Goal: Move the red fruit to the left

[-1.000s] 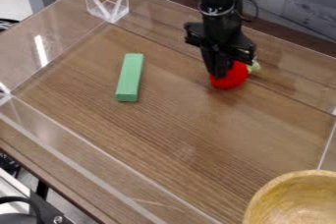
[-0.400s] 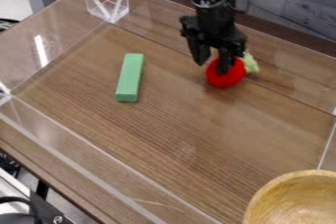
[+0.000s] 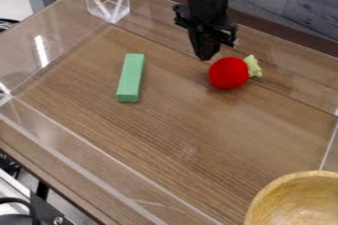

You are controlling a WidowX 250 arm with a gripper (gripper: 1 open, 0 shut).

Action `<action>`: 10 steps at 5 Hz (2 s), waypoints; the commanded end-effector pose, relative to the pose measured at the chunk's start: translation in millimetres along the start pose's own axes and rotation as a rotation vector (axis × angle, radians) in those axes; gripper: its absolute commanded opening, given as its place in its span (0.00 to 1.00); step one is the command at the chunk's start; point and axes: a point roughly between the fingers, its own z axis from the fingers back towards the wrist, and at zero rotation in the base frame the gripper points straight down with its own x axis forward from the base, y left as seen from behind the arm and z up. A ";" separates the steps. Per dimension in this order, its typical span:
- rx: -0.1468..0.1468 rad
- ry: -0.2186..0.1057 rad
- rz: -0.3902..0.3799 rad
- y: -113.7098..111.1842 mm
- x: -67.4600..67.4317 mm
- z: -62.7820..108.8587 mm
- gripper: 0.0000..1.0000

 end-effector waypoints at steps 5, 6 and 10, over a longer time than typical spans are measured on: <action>0.011 -0.009 -0.066 -30.5 12.9 -47.9 0.00; 0.016 -0.058 0.004 -17.2 10.0 -27.5 0.00; 0.089 -0.217 0.243 35.3 10.3 73.5 0.00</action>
